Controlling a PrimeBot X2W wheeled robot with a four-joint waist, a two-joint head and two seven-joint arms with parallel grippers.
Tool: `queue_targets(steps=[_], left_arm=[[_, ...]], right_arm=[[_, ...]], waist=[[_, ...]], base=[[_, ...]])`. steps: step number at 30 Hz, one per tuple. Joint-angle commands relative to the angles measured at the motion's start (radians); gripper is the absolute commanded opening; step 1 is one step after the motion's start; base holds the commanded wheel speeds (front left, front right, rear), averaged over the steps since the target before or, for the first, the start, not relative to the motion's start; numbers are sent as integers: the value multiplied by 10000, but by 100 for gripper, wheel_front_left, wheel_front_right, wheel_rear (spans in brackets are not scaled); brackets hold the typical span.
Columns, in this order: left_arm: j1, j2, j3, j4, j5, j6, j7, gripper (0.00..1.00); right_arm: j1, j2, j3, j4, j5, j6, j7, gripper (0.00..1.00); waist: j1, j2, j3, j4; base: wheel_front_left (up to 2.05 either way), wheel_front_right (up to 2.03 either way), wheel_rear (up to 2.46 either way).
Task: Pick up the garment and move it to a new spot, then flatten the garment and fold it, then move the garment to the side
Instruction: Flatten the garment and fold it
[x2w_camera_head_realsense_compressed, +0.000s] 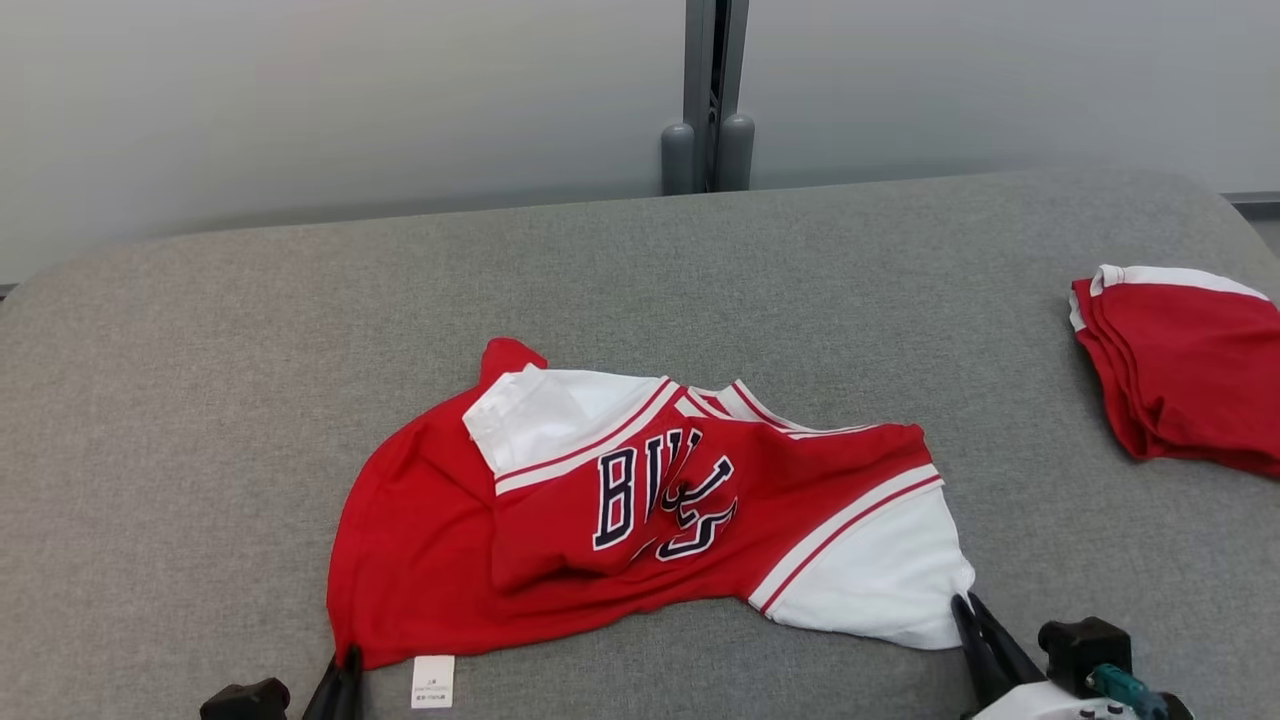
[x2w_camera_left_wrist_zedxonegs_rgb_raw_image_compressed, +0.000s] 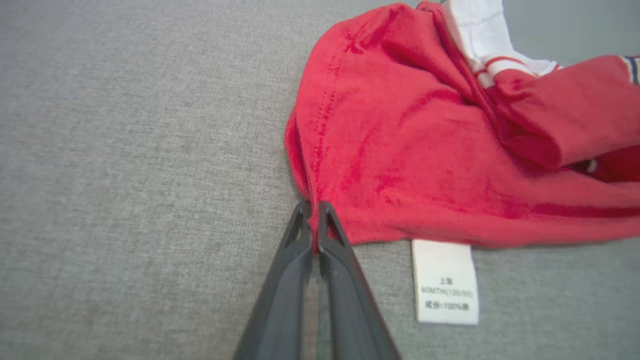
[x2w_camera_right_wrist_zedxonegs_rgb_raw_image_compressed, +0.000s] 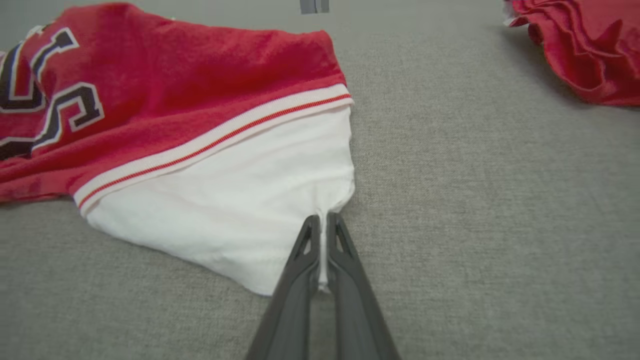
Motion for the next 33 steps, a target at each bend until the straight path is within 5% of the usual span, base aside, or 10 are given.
queue_targets(steps=[1, 11, 22, 26, 33], left_arm=[[-30, 17, 9, -67, 42, -49, 5, 0], [-678, 76, 761, -2977, 603, -400, 2, 0], [-3940, 1969, 355, -5517, 709, -606, 579, 0], [-5598, 3025, -99, -5957, 618, -605, 1925, 0], [-7928, 3601, -757, -4779, 639, -607, 2281, 0]], right_arm=[[-57, -70, -31, -110, 30, -3, 5, 0], [-1274, -253, -788, -2853, 1023, -3, 5, 0], [-4314, -1731, -937, -4871, 1747, -3, 103, 0], [-5735, -2345, -856, -4997, 1952, -3, 905, 0], [-8147, -2351, -610, -3850, 1481, -3, 1267, 0]], waist=[[0, 0, -73, 12], [0, 0, -752, 22], [0, 0, -847, 121], [0, 0, 16, 200], [0, 0, 2304, 233]], base=[[0, 0, 0], [0, 0, 0], [0, 0, 0], [0, 0, 0], [0, 0, 0]])
